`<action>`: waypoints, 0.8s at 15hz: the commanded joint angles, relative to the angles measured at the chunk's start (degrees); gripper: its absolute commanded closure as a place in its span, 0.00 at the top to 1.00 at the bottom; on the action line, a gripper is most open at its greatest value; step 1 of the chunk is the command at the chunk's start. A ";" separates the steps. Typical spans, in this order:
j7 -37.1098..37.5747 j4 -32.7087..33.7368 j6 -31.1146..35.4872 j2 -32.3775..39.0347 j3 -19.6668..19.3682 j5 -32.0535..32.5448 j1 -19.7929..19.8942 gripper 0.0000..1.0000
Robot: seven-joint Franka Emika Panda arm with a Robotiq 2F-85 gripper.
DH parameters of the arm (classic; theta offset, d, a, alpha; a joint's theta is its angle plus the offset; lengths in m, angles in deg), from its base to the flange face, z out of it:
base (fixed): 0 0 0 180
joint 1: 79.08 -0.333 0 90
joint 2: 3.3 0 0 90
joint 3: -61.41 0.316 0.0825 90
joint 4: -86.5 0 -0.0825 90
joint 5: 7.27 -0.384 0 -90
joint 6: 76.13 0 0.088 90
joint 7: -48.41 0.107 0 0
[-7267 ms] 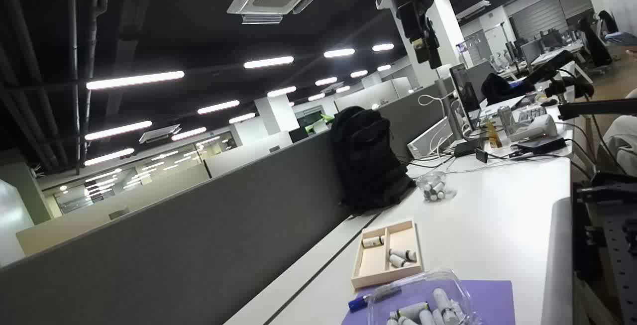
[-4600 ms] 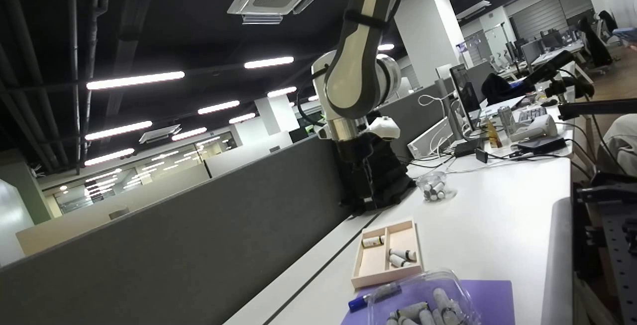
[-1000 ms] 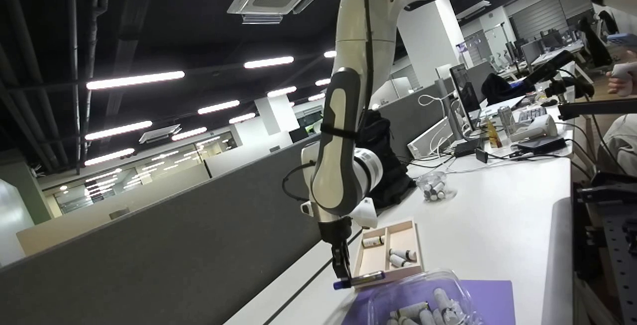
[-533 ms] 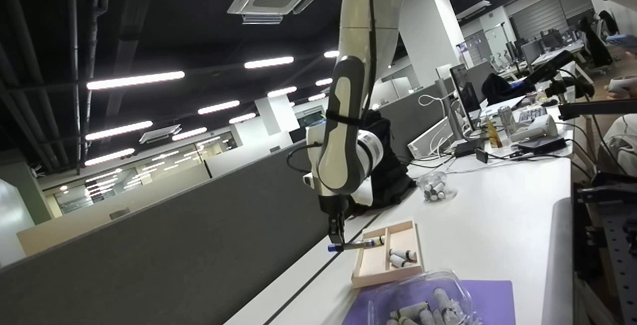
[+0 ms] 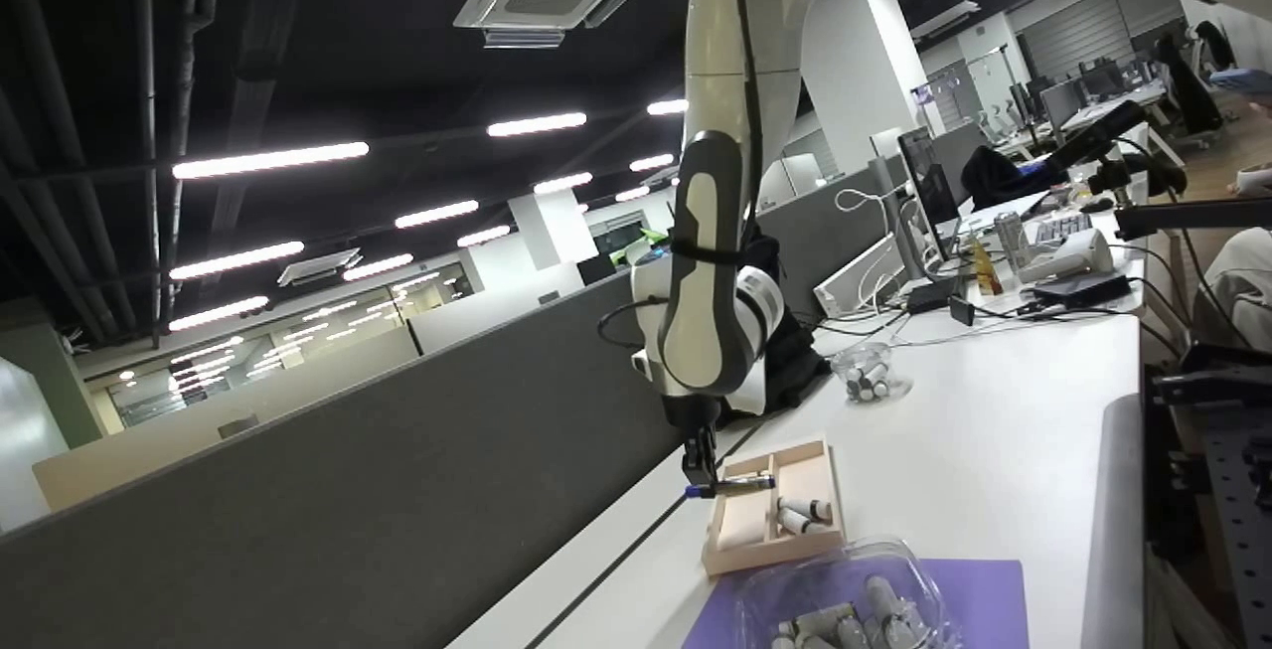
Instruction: Put the marker on the tray
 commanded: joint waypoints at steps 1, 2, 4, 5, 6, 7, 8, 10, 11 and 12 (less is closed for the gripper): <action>4.15 -0.72 -0.43 0.26 -1.22 1.09 -0.76 0.05; 4.44 -0.81 -0.56 0.52 -1.12 0.91 -0.63 0.05; 5.06 -1.44 -0.82 0.76 -0.77 0.45 -0.29 0.05; 5.37 -1.91 -0.89 0.78 -0.67 0.27 -0.20 0.05; 5.82 -2.27 -1.07 0.87 -0.64 0.09 -0.14 0.05; 6.08 -2.49 -1.24 1.04 -0.45 -0.15 0.07 0.05; 6.51 -2.64 -1.33 1.23 -0.38 -0.38 0.15 0.05; 6.79 -2.37 -1.58 1.69 1.13 -1.61 1.33 0.05; 6.98 -2.13 -1.62 1.80 1.74 -2.29 1.77 0.05; 6.91 -1.97 -1.68 1.84 2.45 -3.02 2.27 0.05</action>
